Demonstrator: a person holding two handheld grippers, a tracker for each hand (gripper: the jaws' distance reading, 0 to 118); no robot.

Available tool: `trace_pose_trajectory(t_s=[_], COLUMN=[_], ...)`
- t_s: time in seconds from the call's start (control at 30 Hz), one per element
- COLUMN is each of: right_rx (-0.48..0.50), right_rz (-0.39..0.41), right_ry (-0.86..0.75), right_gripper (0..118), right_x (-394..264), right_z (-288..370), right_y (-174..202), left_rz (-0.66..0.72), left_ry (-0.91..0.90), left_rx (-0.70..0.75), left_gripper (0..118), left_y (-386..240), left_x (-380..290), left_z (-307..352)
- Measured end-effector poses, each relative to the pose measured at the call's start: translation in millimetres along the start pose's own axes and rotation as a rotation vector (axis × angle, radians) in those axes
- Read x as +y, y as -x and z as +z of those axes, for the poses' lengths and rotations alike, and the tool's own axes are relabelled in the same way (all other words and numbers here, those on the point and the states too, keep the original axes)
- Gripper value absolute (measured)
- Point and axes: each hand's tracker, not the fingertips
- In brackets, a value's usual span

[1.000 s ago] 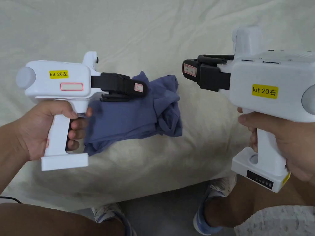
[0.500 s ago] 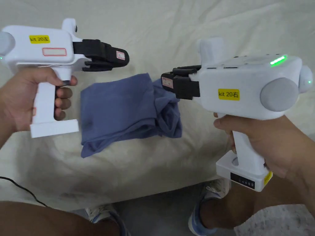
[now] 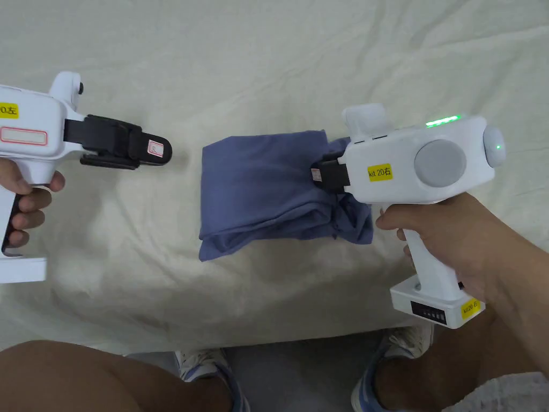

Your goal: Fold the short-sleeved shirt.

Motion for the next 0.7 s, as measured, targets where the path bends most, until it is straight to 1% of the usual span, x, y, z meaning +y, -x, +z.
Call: trace_pose_trajectory(t_s=[0.03, 0.07, 0.1, 0.13, 0.17, 0.2, 0.23, 0.33, 0.37, 0.47, 0.53, 0.57, 0.63, 0.7], right_rx=[-0.013, -0.003, 0.008, 0.009, 0.005, 0.004, 0.005, 0.012, 0.016, 0.025, 0.035, 0.038, 0.040, 0.047], right_rz=[0.006, -0.007, -0.031, -0.042, -0.037, -0.035, -0.032, -0.042, -0.043, -0.046, -0.055, -0.054, -0.046, -0.046], right_ry=[0.002, 0.004, 0.006, 0.008, 0.008, 0.008, 0.008, 0.008, 0.007, 0.008, 0.008, 0.008, 0.014, 0.015], right_gripper=[0, 0, 0, 0, 0, 0, 0, 0, 0, 0, 0, 0, 0, 0], right_x=[-0.4, -0.8, -0.3, 0.3, 0.4, -0.1, -0.1, 0.2, 0.1, 0.3, 1.6, 2.3, 2.9, 3.5], right_z=[-1.6, -1.0, -1.3, -1.4, -1.7, -1.1, -1.0, -0.2, 0.1, 0.0, 0.2, 0.1, -1.6, -1.8], right_y=[1.4, -1.3, -3.7, -4.7, -4.6, -4.3, -4.2, -6.4, -7.5, -10.4, -12.5, -13.0, -12.7, -14.2], left_rz=[-0.007, 0.000, 0.036, 0.055, 0.051, 0.036, 0.051, 0.180, 0.206, 0.287, 0.333, 0.317, 0.305, 0.315], left_ry=[0.003, 0.010, 0.033, 0.053, 0.065, 0.063, 0.050, 0.070, 0.068, 0.056, 0.085, 0.086, 0.030, 0.045], left_rx=[0.012, 0.012, -0.021, -0.085, -0.115, -0.116, -0.143, -0.264, -0.287, -0.432, -0.515, -0.490, -0.520, -0.517], left_gripper=[30, 56, 89, 107, 116, 117, 117, 117, 117, 117, 117, 117, 117, 117], left_y=[2.9, 7.8, 14.4, 18.9, 20.8, 24.5, 30.5, 51.0, 56.1, 68.2, 70.6, 73.0, 72.9, 69.2], left_x=[-1.7, -2.1, -3.0, -4.4, -4.8, -4.8, -4.9, -7.5, -9.6, -19.0, -27.4, -30.8, -35.0, -33.5], left_z=[-4.4, -8.0, -12.4, -16.6, -19.9, -22.3, -24.8, -37.6, -41.6, -55.5, -66.5, -69.9, -67.4, -69.1])
